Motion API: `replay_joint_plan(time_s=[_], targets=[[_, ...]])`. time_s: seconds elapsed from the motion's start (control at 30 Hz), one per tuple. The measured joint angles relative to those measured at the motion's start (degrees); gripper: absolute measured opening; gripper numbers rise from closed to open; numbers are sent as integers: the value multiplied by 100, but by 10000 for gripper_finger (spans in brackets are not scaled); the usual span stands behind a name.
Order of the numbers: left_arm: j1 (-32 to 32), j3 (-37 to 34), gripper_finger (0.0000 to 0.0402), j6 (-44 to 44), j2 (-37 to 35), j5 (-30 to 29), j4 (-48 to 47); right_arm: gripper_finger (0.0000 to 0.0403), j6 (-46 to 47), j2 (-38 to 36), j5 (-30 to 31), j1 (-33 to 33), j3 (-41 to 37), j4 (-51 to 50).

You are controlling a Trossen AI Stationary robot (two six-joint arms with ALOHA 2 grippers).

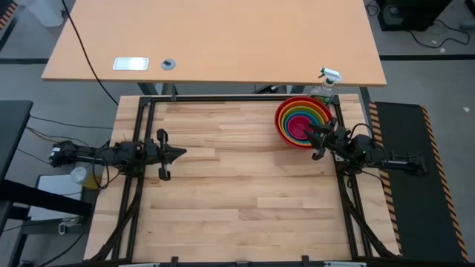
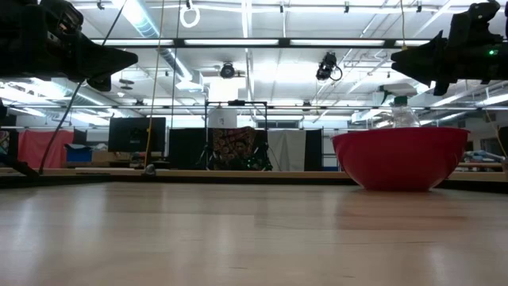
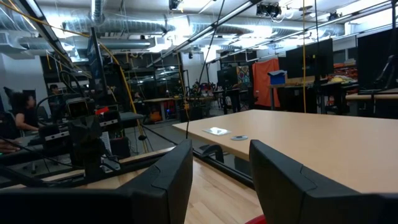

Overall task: Nest bowls inside each other
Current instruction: Return to Home Position

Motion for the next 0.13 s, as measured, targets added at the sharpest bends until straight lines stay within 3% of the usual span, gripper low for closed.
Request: replay_joint_plan(time_s=[0.13], targets=[[0,0,7,-1,0,0,0,165,0,-2,0,0,0,0]])
